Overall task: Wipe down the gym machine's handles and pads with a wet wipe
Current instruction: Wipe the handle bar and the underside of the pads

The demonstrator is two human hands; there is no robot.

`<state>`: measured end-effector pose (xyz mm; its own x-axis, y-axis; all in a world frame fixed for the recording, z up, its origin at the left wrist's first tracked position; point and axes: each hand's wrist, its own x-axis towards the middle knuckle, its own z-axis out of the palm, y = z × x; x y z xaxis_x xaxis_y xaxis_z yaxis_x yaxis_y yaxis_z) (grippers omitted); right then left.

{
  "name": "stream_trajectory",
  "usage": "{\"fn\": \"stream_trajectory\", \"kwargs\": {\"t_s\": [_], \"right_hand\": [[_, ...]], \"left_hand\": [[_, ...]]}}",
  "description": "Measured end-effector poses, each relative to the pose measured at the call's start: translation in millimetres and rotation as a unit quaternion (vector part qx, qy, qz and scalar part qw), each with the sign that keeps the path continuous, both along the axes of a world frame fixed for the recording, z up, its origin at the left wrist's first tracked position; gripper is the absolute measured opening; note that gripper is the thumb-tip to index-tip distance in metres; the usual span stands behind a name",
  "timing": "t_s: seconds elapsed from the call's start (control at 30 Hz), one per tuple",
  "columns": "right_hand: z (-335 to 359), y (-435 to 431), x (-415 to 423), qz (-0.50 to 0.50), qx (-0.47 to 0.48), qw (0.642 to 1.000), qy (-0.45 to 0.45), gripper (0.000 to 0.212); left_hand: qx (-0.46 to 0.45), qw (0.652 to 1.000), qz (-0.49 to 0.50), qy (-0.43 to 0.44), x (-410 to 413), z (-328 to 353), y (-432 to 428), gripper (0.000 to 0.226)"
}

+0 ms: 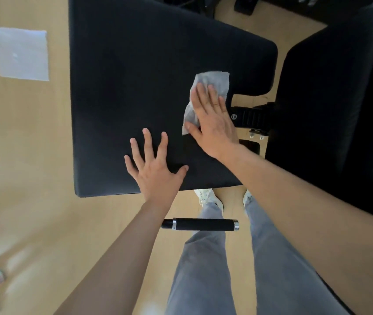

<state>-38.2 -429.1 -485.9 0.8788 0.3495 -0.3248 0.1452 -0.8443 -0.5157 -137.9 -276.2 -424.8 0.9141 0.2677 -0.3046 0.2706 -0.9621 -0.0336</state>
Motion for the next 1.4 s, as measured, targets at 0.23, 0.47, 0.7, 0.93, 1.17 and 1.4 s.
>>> {"fn": "stream_trajectory", "kwargs": {"t_s": [0.23, 0.47, 0.7, 0.93, 1.17, 1.4], "right_hand": [[0, 18, 2, 0.188, -0.012, 0.981, -0.054, 0.07], [-10, -16, 52, -0.096, -0.063, 0.993, 0.042, 0.084], [-19, -34, 101, -0.213, -0.066, 0.972, 0.078, 0.082], [-22, -46, 144, -0.361, -0.05, 0.921, 0.138, 0.085], [-12, -37, 141, -0.528, -0.016, 0.819, 0.224, 0.107], [-14, -38, 101, -0.619, 0.11, 0.748, 0.211, 0.104]], "left_hand": [[-0.019, 0.999, 0.029, 0.013, 5, 4, -7, 0.103], [-0.05, 0.998, 0.017, -0.045, 39, 12, -22, 0.095], [-0.008, 0.999, -0.024, 0.046, 113, 1, -40, 0.128], [0.028, 0.998, -0.038, 0.05, 113, -7, -40, 0.132], [0.036, 0.996, -0.05, 0.06, 115, -7, -40, 0.131], [0.032, 0.996, -0.057, 0.059, 113, -9, -38, 0.129]]}}
